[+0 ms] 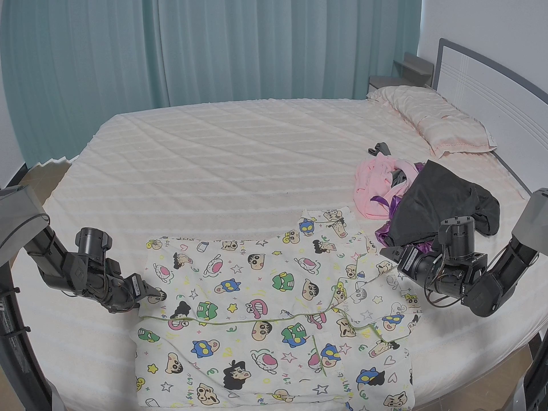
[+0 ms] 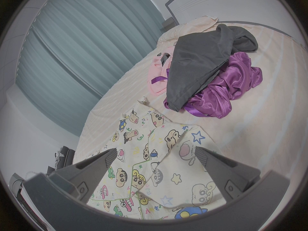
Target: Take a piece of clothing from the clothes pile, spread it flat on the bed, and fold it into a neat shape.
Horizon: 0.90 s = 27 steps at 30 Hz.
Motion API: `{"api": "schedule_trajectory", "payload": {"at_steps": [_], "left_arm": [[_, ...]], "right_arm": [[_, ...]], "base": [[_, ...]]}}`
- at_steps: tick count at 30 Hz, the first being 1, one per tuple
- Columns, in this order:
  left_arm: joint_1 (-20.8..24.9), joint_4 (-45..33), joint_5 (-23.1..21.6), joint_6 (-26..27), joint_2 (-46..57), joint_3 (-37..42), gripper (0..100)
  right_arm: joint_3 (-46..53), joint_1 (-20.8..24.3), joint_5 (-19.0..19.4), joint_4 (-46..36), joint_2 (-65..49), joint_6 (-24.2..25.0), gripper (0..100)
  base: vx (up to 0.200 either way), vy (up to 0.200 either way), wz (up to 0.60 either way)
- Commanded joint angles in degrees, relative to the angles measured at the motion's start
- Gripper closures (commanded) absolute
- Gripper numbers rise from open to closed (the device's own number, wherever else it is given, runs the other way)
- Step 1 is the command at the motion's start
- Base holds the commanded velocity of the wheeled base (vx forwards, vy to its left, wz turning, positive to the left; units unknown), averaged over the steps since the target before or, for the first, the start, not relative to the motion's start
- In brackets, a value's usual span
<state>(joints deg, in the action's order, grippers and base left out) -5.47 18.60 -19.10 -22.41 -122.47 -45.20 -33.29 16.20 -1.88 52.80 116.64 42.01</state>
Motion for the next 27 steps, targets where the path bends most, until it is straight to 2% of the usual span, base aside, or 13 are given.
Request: {"api": "schedule_trajectory", "payload": {"at_steps": [1, 5, 13, 19, 27], "left_arm": [[0.02, 0.03, 0.29, -0.01, -1.63, 0.2, 100], [0.02, -0.06, 2.4, 0.26, -1.55, 0.73, 100], [-0.24, -0.32, 3.11, 0.61, 1.79, 2.75, 100], [-0.33, -0.5, 6.18, 0.61, 2.5, 3.28, 100], [-0.33, -0.41, 6.45, 0.61, 2.85, 4.69, 100]], "right_arm": [[0.25, 0.06, 0.21, 0.02, 0.08, 0.0, 0], [0.51, -0.03, 0.3, 0.11, 0.08, 0.0, 0], [1.3, -0.03, 0.3, 0.46, -0.01, 0.09, 0], [2.0, -0.03, 0.21, 0.55, -0.18, 0.09, 0], [4.29, -0.12, 0.21, 5.56, -0.01, 0.0, 0]], "base": [[0.0, 0.0, 0.0], [0.0, 0.0, 0.0], [0.0, 0.0, 0.0], [0.0, 0.0, 0.0], [0.0, 0.0, 0.0]]}}
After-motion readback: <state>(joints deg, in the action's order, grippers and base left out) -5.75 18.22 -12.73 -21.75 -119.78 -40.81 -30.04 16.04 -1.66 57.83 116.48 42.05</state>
